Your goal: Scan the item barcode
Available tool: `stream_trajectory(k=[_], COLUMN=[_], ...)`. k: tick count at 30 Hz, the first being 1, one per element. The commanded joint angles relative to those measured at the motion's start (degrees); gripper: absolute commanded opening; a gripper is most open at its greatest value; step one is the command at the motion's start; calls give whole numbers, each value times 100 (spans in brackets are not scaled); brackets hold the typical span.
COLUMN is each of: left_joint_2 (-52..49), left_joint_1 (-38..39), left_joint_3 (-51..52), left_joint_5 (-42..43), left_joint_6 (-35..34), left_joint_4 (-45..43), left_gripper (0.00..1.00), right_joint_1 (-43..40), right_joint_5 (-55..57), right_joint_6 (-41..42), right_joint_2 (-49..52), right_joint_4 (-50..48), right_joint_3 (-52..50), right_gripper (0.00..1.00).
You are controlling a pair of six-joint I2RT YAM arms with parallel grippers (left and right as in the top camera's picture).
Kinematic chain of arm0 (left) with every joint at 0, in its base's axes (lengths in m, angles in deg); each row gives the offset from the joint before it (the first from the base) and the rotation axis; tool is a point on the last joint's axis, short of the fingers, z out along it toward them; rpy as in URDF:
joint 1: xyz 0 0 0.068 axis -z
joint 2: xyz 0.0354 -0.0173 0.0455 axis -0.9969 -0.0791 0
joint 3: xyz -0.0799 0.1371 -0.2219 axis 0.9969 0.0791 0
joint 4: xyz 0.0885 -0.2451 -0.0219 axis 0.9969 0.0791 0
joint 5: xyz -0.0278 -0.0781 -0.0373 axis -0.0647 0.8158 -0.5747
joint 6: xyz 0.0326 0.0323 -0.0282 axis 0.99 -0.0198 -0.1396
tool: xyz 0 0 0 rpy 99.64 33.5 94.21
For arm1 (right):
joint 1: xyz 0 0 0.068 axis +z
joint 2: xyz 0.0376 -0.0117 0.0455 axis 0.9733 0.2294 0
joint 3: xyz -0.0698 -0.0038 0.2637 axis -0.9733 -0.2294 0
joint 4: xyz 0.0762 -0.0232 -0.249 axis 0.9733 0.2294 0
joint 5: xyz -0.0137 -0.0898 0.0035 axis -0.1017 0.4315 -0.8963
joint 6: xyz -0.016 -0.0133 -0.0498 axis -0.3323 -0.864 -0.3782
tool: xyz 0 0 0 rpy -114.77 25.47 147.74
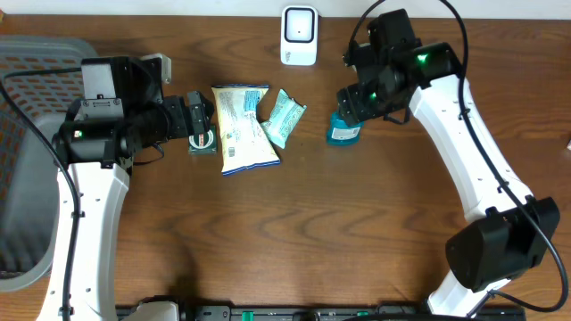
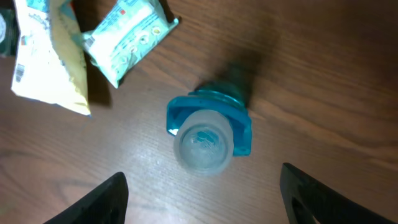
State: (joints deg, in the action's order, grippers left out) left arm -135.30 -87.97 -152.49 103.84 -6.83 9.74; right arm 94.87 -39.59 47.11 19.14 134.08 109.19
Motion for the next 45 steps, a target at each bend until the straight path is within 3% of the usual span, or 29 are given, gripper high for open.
stream_trajectory(k=[1,5,9,12,14,26,41,45], left_joint_2=[-15,-15,-15,-15,-15,-15,-15,-15], left_joint_1=[7,7,7,7,7,7,7,7], left_joint_3=[-9,-9,-9,-9,-9,-9,-9,-9], left_joint_5=[-42,-42,-42,-42,-42,-42,-42,-42], left_joint_6=[94,94,94,94,94,94,94,94], left_joint_4=[-4,-4,-7,-4,-4,-4,-4,-4], left_gripper=[98,98,98,98,98,98,98,98], right_joint_1=[35,22,17,20,17,17,-203,-295], right_joint_5=[-37,-39,-46,-107,-142,-459,-627,-638], right_joint_6=[223,232,-372,-1270,-1587,-2922,-3239,-3279], right_joint_2=[9,9,7,7,7,42,769,769], right_joint_4=[-210,-442,-629,-570,-546,-586,-778,-769], right_joint_3=[-321,-459,-459,-463,-463,-511,-527,-527], right_gripper=[73,73,79,88,99,99,98,83])
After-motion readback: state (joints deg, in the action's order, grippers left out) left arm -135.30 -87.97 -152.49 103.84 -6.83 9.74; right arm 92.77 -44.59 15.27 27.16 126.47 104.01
